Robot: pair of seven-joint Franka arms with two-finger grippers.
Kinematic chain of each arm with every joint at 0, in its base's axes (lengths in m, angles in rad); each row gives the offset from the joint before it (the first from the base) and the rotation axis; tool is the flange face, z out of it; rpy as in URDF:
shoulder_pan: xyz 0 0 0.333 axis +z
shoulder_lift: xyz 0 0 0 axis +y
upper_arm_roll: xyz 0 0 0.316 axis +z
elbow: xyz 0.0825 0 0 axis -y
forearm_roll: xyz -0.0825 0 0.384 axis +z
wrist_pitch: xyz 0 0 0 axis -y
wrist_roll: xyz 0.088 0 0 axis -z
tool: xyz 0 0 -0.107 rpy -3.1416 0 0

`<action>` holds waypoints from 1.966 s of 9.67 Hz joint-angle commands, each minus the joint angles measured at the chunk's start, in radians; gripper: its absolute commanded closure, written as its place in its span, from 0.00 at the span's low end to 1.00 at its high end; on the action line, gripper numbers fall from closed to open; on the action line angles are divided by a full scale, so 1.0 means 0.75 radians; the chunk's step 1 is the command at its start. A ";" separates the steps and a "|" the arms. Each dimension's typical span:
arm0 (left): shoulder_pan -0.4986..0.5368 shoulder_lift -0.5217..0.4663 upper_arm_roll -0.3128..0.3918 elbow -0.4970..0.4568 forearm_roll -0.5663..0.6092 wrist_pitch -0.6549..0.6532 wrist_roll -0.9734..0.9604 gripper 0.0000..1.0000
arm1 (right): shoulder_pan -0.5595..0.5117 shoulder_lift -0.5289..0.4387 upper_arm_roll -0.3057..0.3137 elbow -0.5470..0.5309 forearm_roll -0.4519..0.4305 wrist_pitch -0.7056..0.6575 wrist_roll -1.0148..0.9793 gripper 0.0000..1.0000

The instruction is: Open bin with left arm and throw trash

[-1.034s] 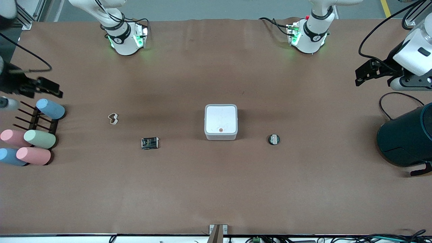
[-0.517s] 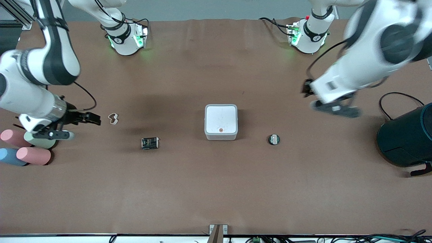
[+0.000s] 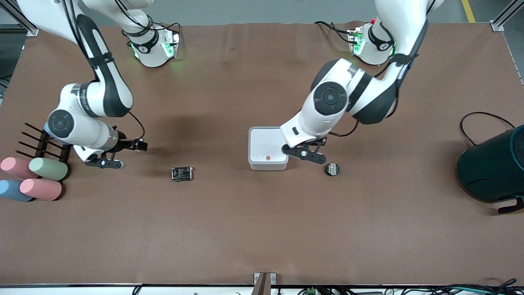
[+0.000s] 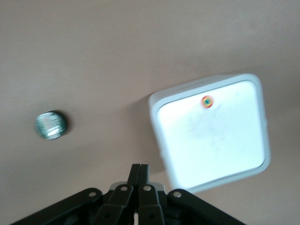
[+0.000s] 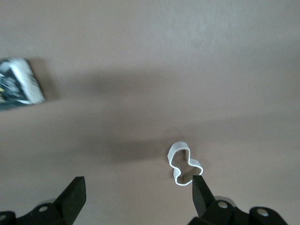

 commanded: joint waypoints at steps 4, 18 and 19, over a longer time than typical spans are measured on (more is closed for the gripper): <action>-0.116 0.174 0.006 0.038 0.142 0.326 -0.178 1.00 | -0.085 0.091 0.000 -0.167 -0.009 0.336 -0.254 0.00; 0.204 0.023 -0.015 -0.053 0.222 -0.005 0.124 0.83 | 0.031 0.067 0.086 0.289 0.152 -0.208 0.331 1.00; 0.245 0.039 -0.015 -0.098 0.224 0.030 0.135 0.62 | 0.125 0.069 0.086 0.374 0.166 -0.213 0.540 1.00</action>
